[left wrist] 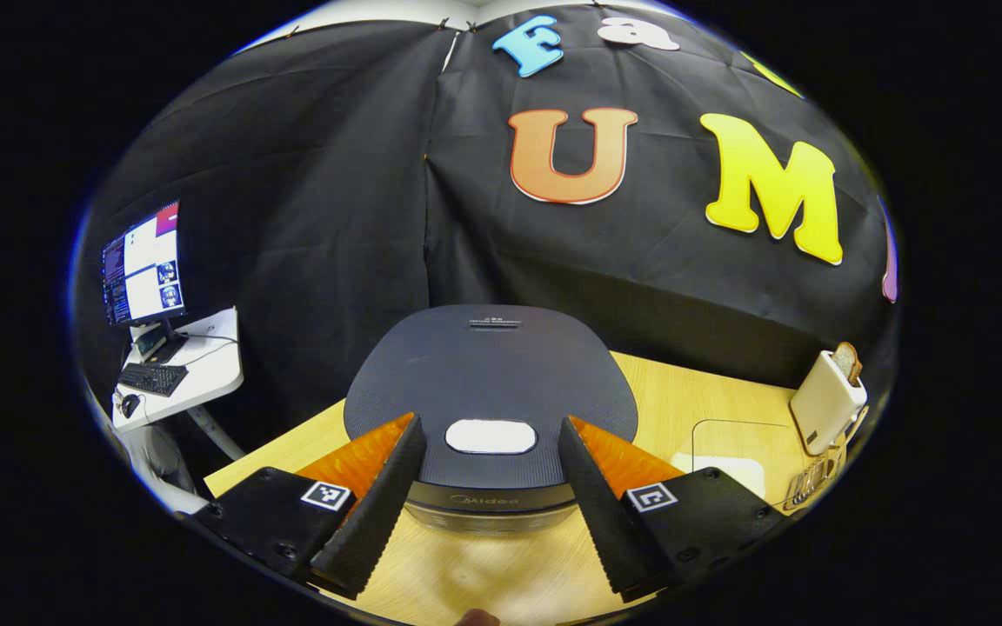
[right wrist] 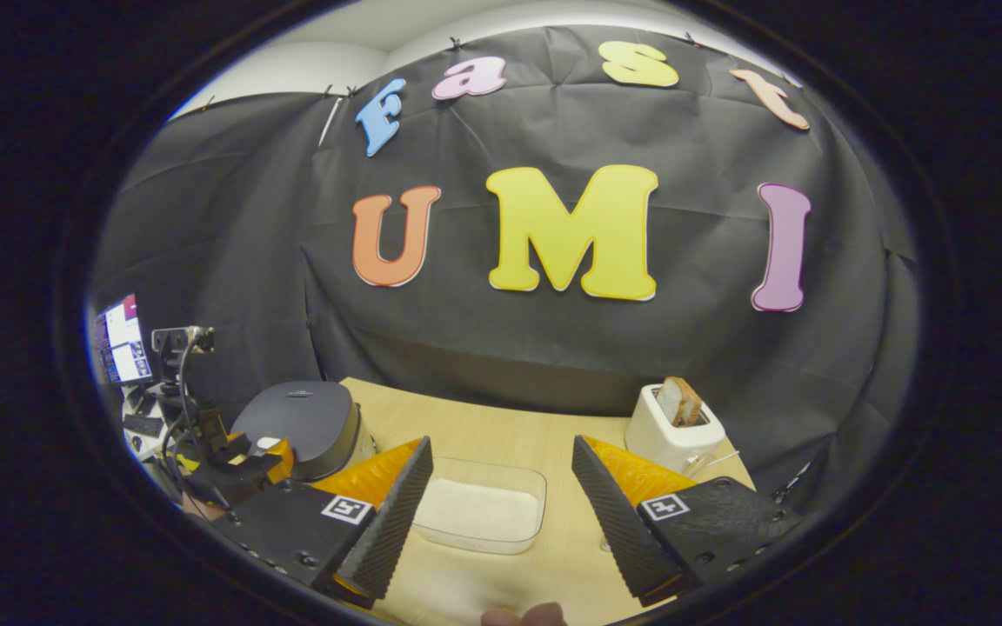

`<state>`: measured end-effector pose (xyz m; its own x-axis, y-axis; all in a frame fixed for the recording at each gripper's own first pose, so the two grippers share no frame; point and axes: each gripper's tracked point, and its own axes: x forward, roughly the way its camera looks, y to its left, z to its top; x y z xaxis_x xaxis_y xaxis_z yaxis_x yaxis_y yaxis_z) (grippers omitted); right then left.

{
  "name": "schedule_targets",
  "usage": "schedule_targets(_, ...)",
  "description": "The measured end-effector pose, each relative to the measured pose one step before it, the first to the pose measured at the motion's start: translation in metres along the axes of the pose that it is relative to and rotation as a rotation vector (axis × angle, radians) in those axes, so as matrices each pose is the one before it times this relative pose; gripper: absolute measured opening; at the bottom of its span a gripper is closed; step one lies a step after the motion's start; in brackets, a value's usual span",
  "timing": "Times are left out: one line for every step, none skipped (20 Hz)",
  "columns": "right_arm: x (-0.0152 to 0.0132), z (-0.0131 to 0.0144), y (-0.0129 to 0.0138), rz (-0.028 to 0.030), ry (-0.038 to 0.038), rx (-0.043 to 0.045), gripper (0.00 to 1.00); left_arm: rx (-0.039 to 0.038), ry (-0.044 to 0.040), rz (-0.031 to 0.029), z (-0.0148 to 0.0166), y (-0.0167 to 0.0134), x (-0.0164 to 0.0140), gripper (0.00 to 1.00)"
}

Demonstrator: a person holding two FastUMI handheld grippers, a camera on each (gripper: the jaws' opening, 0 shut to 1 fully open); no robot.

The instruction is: Close the left gripper, press the button to open the rice cooker; take a wooden spoon from the chopstick holder with the right hand, scoop a spoonful of rice and pour it into the rice cooker, then put the wooden spoon back into the chopstick holder.

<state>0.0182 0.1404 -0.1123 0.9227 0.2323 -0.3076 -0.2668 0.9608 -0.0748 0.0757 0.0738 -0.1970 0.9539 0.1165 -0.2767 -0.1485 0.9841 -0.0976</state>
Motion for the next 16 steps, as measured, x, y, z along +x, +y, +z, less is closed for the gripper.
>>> schedule_targets(0.00079, -0.00044, 0.00073, 0.00224, 0.00257, -0.00328, 0.96, 0.00808, -0.02550, -0.00333, 0.00154, -0.00035, 0.00081, 0.99)
schedule_targets(0.00146, -0.00097, 0.00087, 0.00025, 0.00348, -0.00553, 0.96, 0.00657, -0.00881, -0.00216, 0.00124, -0.00042, 0.00120, 0.99)
schedule_targets(0.00036, 0.00037, 0.00082, 0.00086, 0.00071, -0.00141, 0.96, -0.00250, -0.00510, 0.00112, -0.00041, 0.00120, -0.00198, 0.99)
schedule_targets(0.00071, 0.00088, 0.00108, 0.00218, -0.00329, -0.00034, 0.96, 0.00937, -0.00307, 0.00147, 0.00182, -0.00035, 0.00023, 1.00)
schedule_targets(0.00046, 0.00169, 0.00110, -0.00027, -0.00355, -0.00389, 0.96, 0.01672, 0.00412, 0.00338, 0.00114, -0.00054, -0.00019, 0.98)
schedule_targets(0.00118, 0.00290, 0.00066, -0.00051, -0.00997, -0.00055, 0.96, 0.02098, 0.01139, 0.00199, 0.00124, 0.00058, 0.00086, 0.98)
schedule_targets(-0.00025, 0.00335, 0.00066, -0.00038, -0.01292, 0.00353, 0.96, 0.00704, 0.01867, -0.00043, -0.00025, 0.00085, -0.00120, 0.98)
schedule_targets(-0.00032, 0.00381, 0.00058, -0.00230, -0.01443, 0.00379, 0.96, -0.02091, 0.01293, -0.00405, 0.00044, -0.00044, -0.00218, 0.98)
schedule_targets(0.00031, 0.00291, -0.00019, -0.00523, -0.01407, 0.00231, 0.92, -0.02661, -0.00186, -0.00691, 0.00404, -0.00115, -0.00271, 0.98)
schedule_targets(-0.00129, 0.00276, -0.00127, -0.00875, -0.01281, 0.00248, 0.96, -0.00228, -0.00448, -0.00663, 0.00740, 0.00020, -0.00389, 0.98)
schedule_targets(-0.00167, 0.00294, -0.00171, -0.00944, -0.01373, 0.00554, 0.92, 0.00830, 0.00576, -0.00594, 0.00555, 0.00244, -0.00589, 0.98)
schedule_targets(-0.00129, 0.00403, -0.00213, -0.01070, -0.01645, 0.00938, 0.93, 0.00903, -0.01669, -0.00724, 0.01094, 0.00022, -0.00643, 0.98)
schedule_targets(-0.00112, 0.00667, -0.00296, -0.01125, -0.02429, 0.01090, 0.93, 0.00950, -0.03116, -0.01584, 0.01587, -0.00235, -0.00478, 0.98)
schedule_targets(-0.00061, 0.00617, -0.00392, -0.01311, -0.02338, 0.00856, 0.96, 0.01547, -0.03929, -0.01840, 0.01850, -0.00389, -0.00562, 0.98)
schedule_targets(-0.00048, 0.00375, -0.00286, -0.01050, -0.01741, 0.00515, 0.92, 0.01534, -0.03008, -0.01770, 0.01700, -0.00415, -0.00478, 0.98)
schedule_targets(-0.00102, 0.00421, -0.00147, -0.00649, -0.01438, 0.00506, 0.92, 0.00646, -0.02337, -0.01820, 0.01708, -0.00403, -0.00631, 0.98)
